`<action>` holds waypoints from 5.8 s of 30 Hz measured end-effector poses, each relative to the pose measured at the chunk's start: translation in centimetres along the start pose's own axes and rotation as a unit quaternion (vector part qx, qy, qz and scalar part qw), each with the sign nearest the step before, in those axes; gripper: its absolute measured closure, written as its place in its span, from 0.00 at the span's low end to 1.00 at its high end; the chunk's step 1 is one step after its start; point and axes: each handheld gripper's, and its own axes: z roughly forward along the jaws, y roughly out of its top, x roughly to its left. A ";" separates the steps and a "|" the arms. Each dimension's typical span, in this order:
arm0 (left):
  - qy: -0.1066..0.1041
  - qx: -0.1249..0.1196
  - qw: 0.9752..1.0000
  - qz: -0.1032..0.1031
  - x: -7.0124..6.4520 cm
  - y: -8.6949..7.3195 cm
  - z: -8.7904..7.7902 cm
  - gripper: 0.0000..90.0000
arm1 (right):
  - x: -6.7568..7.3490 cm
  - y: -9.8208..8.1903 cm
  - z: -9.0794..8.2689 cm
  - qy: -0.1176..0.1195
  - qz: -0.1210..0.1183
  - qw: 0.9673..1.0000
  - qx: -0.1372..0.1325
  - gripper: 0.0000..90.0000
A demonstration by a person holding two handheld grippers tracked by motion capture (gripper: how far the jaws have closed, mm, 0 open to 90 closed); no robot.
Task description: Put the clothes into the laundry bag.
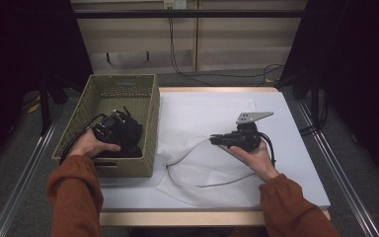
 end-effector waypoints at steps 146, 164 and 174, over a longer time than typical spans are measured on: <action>-0.041 -0.551 0.829 0.087 -14.2 -5.6 -16.1 0.75 | -0.1 0.2 0.0 0.002 0.002 1.000 0.001 0.99; -0.104 -0.536 0.825 0.146 -18.7 -3.0 -14.2 0.75 | -0.3 0.4 0.0 0.005 0.002 1.000 -0.003 0.99; -0.129 -0.497 0.837 0.187 -21.6 -1.3 -11.9 0.75 | -0.4 0.5 -0.2 0.005 0.004 1.000 -0.008 0.99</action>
